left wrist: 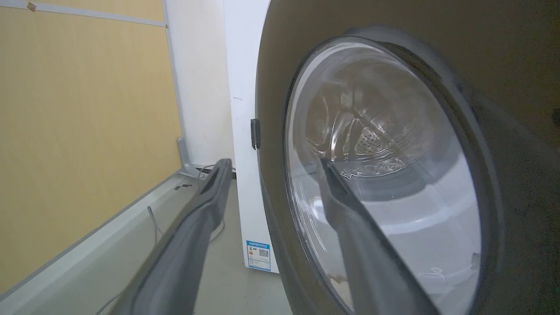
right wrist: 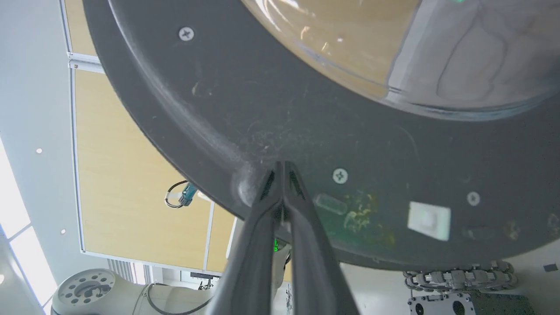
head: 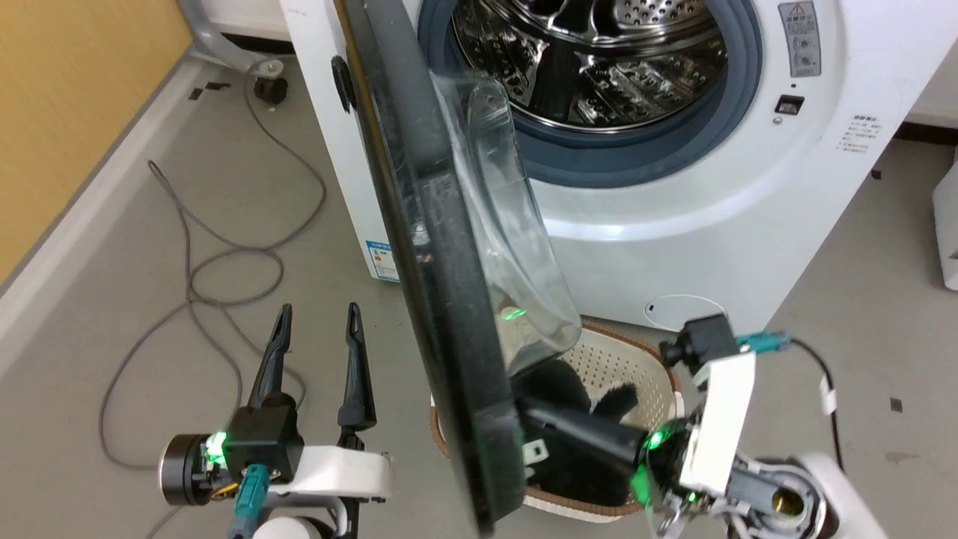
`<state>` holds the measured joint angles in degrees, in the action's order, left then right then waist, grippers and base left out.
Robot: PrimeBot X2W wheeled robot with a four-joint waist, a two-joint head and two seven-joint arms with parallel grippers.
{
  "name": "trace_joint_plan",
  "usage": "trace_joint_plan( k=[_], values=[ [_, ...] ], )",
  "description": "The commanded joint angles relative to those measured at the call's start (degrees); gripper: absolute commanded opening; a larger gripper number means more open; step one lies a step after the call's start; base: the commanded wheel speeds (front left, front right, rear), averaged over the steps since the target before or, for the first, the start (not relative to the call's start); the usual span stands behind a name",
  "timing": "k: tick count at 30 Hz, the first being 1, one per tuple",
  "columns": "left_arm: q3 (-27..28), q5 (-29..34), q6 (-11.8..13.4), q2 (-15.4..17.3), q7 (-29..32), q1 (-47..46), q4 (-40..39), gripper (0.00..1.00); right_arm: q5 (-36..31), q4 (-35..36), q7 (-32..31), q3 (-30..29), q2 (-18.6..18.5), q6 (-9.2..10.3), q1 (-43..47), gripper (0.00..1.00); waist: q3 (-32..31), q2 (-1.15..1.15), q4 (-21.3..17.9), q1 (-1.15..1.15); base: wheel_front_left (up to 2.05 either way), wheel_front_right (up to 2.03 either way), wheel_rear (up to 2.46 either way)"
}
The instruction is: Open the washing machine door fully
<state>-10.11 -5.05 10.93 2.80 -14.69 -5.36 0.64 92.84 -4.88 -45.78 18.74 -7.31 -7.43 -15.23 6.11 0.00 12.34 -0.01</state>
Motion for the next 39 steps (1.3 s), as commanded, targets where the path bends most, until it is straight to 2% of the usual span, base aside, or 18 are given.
trace_joint_plan(
  k=[1,6,10,13,21,24,27,30,33,36,39],
  values=[
    [0.3,0.5,-0.1,0.1,-0.3,1.0,0.2,1.00,0.1,0.9,0.1,0.6,0.6,-0.06,1.7,0.00,-0.3,0.00,0.0,0.01,0.00,0.00,0.00],
    [0.7,0.6,-0.2,0.1,-0.3,1.9,0.3,1.00,-0.7,2.9,1.3,0.7,1.3,-0.06,4.2,0.00,-1.4,0.00,-0.3,0.01,0.00,0.00,0.00],
    [1.4,0.8,-0.2,0.1,-0.3,3.2,0.4,1.00,-1.7,4.0,6.1,-2.6,1.9,-0.06,5.3,0.00,-2.7,0.00,-1.1,0.01,0.00,0.00,0.00],
    [2.0,0.9,-0.4,0.1,-0.3,4.0,0.5,1.00,-2.3,5.1,11.2,-6.3,2.4,-0.06,6.1,0.00,-3.5,0.00,-1.9,0.01,0.00,0.00,0.00],
    [4.3,2.0,-1.2,0.1,-0.3,5.6,0.4,1.00,-9.3,7.3,29.4,-15.2,2.5,-0.06,7.5,0.00,-5.2,0.00,-4.1,0.01,0.00,0.00,0.00],
    [4.9,2.3,-1.4,0.1,-0.3,6.1,0.2,1.00,-13.3,8.4,36.5,-16.9,1.4,-0.06,8.3,0.00,-5.5,0.00,-4.8,0.01,0.00,0.00,0.00],
    [5.4,2.5,-1.6,0.1,-0.3,6.3,0.1,1.00,-21.0,8.7,44.7,-16.2,-1.5,-0.06,9.1,0.00,-5.7,0.00,-5.6,0.01,0.00,0.00,0.00],
    [5.9,2.7,-1.8,0.1,-0.3,6.6,0.0,1.00,-33.7,6.6,55.0,-13.6,-5.9,-0.06,10.2,0.00,-5.9,0.00,-6.3,0.01,0.00,0.00,0.00],
    [6.2,2.8,-1.8,0.1,-0.3,6.9,0.0,1.00,-43.4,3.5,59.9,-13.4,-7.1,-0.06,11.0,0.00,-6.2,0.00,-7.0,0.01,0.00,0.00,0.00],
    [6.4,2.8,-1.8,0.1,-0.3,7.1,-0.1,1.00,-58.4,1.6,60.7,-16.7,-6.8,-0.06,11.6,0.00,-6.4,0.00,-7.5,0.01,0.00,0.00,0.00],
    [6.5,2.8,-1.8,0.1,-0.3,7.2,-0.2,1.00,-70.3,2.3,60.7,-21.3,-2.9,-0.06,12.7,0.00,-6.5,0.00,-8.0,0.01,0.00,0.00,0.00]
  ],
)
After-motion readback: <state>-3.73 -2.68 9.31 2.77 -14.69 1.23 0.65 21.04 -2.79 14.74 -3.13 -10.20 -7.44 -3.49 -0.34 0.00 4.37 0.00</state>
